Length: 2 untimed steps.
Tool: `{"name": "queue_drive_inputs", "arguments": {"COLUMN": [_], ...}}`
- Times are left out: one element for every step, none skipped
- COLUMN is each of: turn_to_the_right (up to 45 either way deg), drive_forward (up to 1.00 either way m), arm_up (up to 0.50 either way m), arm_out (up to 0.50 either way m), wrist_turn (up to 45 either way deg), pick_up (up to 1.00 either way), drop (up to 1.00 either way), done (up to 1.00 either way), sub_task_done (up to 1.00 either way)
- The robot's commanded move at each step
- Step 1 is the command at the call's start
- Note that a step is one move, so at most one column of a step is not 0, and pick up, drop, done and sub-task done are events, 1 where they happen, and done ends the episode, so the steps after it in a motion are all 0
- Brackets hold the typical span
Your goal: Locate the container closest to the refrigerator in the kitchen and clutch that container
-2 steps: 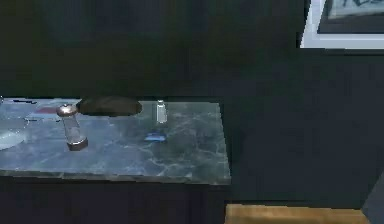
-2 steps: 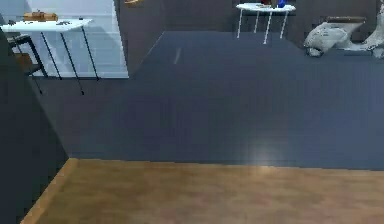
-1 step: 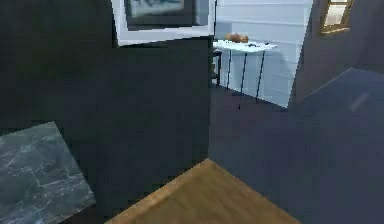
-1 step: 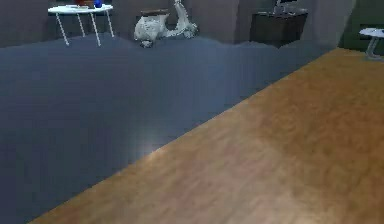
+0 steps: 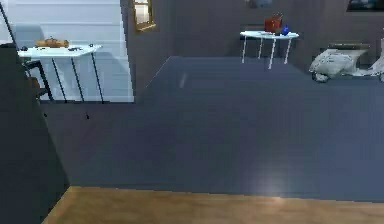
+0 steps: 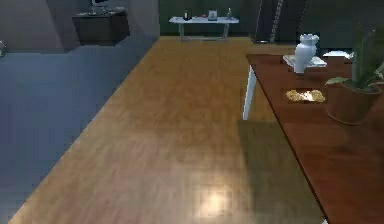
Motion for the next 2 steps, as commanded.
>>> {"name": "queue_drive_inputs", "arguments": {"turn_to_the_right": [45.0, 42.0], "drive_forward": [0.00, 0.00], "arm_up": [0.00, 0.00], "arm_out": [0.00, 0.00], "wrist_turn": [0.0, 0.0], "pick_up": [0.00, 0.00], "drop": [0.00, 0.00], "done": [0.00, 0.00], "sub_task_done": [0.00, 0.00]}}
